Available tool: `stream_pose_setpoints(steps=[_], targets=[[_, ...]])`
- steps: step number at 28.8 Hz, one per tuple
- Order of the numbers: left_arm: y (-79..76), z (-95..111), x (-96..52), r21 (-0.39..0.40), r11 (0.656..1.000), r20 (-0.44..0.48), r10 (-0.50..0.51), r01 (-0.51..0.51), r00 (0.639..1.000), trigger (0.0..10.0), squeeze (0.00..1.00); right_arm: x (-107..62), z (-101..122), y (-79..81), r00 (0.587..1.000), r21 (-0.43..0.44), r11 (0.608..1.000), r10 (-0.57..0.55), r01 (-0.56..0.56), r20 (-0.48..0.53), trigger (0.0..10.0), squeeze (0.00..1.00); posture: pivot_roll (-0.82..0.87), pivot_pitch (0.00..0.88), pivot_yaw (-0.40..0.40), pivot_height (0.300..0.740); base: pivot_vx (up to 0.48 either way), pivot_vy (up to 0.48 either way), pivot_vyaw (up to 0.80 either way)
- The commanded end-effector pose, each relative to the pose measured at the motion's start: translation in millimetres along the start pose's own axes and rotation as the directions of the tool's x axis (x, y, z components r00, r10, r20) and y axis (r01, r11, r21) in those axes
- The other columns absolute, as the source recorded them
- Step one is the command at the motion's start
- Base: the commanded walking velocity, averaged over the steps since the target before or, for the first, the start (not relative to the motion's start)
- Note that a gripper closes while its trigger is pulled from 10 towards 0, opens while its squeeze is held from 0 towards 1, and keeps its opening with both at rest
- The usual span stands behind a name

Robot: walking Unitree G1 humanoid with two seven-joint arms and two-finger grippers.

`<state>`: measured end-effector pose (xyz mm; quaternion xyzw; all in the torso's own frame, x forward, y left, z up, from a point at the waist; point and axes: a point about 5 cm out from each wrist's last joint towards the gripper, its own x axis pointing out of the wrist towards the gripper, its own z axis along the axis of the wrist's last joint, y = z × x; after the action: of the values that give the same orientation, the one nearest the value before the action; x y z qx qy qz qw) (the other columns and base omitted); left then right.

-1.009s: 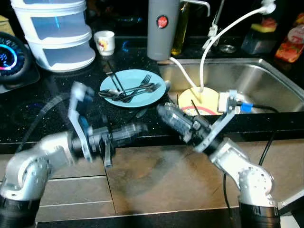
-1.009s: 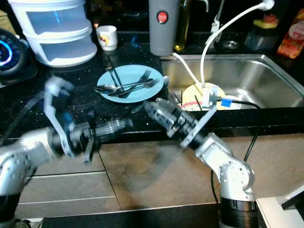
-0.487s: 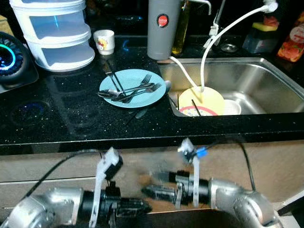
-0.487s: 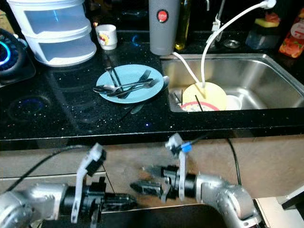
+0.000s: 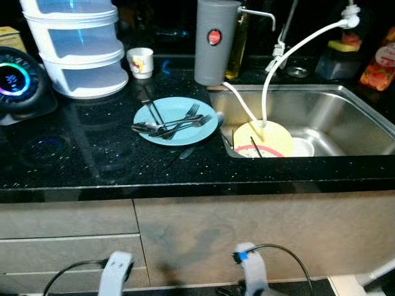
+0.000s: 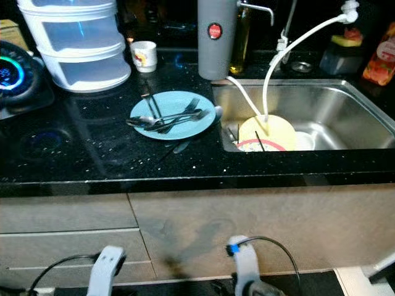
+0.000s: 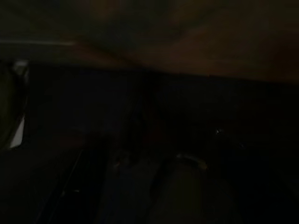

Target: Kitchen organization

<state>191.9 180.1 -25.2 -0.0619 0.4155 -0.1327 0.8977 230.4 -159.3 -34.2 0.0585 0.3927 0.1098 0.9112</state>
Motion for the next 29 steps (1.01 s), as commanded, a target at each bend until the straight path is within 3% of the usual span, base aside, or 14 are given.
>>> stream_pose_setpoints(steps=[1, 2, 6, 9, 12, 19, 29], targets=[[3.9, -10.9, 5.5, -0.026, 0.997, -0.005, 0.079, -0.079, 0.997, 10.0, 0.00, 0.7, -16.0, -1.7, 0.998, 0.023, 0.999, -0.045, 0.046, -0.032, 10.0, 0.00, 0.06, 0.078, -0.004, 0.740, 0.000, 0.000, 0.00], [9.2, -22.8, 14.3, -0.097, 0.979, -0.015, 0.178, -0.179, 0.984, 10.0, 0.00, 4.2, -30.4, 2.8, 0.995, 0.009, 0.998, -0.069, 0.070, -0.074, 10.0, 0.00, 0.05, 0.071, 0.000, 0.740, 0.000, 0.000, 0.00], [5.2, -25.9, 18.3, -0.110, 0.980, -0.020, 0.167, -0.168, 0.986, 10.0, 0.00, 6.3, -34.5, 7.4, 0.995, 0.019, 0.998, -0.061, 0.063, -0.080, 10.0, 0.00, 0.05, 0.071, 0.000, 0.740, 0.000, 0.000, 0.00], [-6.2, -23.4, 25.8, -0.044, 0.993, 0.009, 0.111, -0.110, 0.994, 10.0, 0.00, 9.5, -39.1, 5.7, 0.990, 0.076, 0.991, -0.106, 0.114, -0.093, 10.0, 0.00, 0.04, 0.068, 0.001, 0.740, 0.000, 0.000, 0.00], [-8.2, -22.9, 29.3, 0.019, 0.993, 0.009, 0.116, -0.117, 0.993, 10.0, 0.00, 10.4, -39.4, 3.7, 0.988, 0.106, 0.985, -0.128, 0.137, -0.085, 10.0, 0.00, 0.04, 0.070, -0.001, 0.740, 0.000, 0.000, 0.00], [-7.4, -26.3, 35.5, 0.062, 0.991, 0.014, 0.120, -0.121, 0.993, 10.0, 0.00, 12.5, -38.1, 1.9, 0.988, 0.102, 0.984, -0.139, 0.146, -0.073, 10.0, 0.00, 0.04, 0.074, -0.009, 0.740, 0.000, 0.000, 0.00], [1.6, -14.5, 35.4, 0.003, 0.982, 0.098, 0.189, -0.190, 0.977, 10.0, 0.00, 14.9, -34.3, 3.6, 0.991, 0.094, 0.988, -0.121, 0.126, -0.058, 10.0, 0.00, 0.04, 0.074, -0.009, 0.740, 0.000, 0.000, 0.00]])
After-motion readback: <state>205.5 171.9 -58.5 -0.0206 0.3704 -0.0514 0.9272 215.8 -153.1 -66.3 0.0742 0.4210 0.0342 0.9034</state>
